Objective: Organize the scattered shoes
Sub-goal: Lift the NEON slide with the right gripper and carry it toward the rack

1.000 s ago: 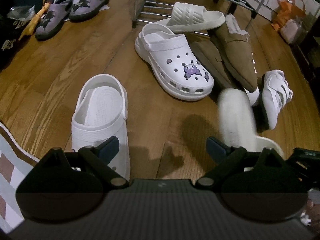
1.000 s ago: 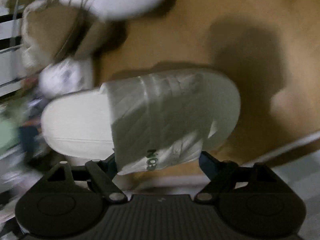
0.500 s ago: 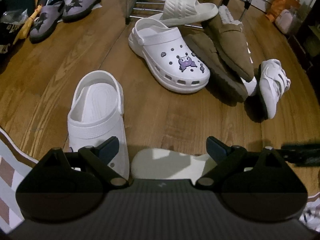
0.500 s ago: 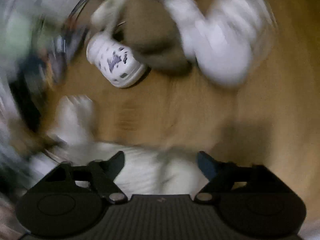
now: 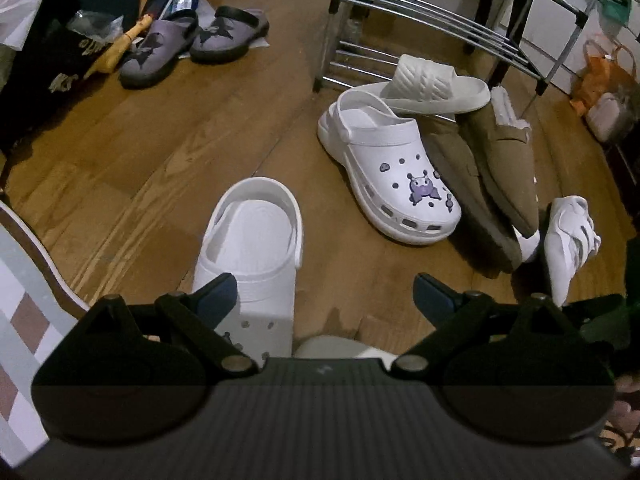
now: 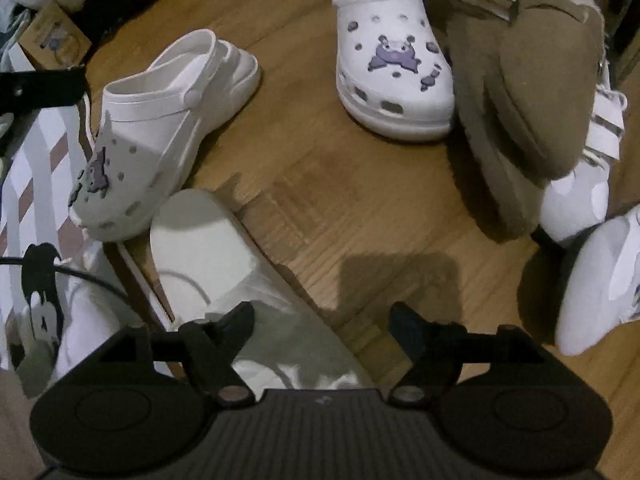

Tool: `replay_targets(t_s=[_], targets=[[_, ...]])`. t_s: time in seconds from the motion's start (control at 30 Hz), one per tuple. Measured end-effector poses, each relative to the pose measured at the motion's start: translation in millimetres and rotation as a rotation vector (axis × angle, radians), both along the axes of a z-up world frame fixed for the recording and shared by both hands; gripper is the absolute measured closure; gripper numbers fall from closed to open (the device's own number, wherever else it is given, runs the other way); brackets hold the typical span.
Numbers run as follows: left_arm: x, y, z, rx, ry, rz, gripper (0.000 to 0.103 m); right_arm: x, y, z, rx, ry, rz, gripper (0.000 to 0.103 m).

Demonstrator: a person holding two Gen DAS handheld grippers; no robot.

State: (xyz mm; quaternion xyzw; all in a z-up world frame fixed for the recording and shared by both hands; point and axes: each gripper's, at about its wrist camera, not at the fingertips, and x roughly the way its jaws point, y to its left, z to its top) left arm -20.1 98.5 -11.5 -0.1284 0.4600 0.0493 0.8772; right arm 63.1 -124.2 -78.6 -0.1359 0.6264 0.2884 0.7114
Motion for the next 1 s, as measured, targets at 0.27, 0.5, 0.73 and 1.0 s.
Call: replay_targets(t_s=[0.27,0.5,0.73,1.0], targets=[[2,-16,-1,0.021,0.012,-0.036,0.007,-8,27,-14,0.02,-0.019,0.078,0.014],[2,-15,-1,0.03,0.022,-0.029,0.007,-1,23,-42,0.019,0.043,-0.099,0.061],[3,-13,-4,0.01,0.028,-0.016,0.007,15,-64,-23,0.12,0.044,-0.747,0.091],[6,-29,2,0.015,0.014,-0.051,0.007,-20,-150,-46,0.451,0.385,-1.119,0.045]])
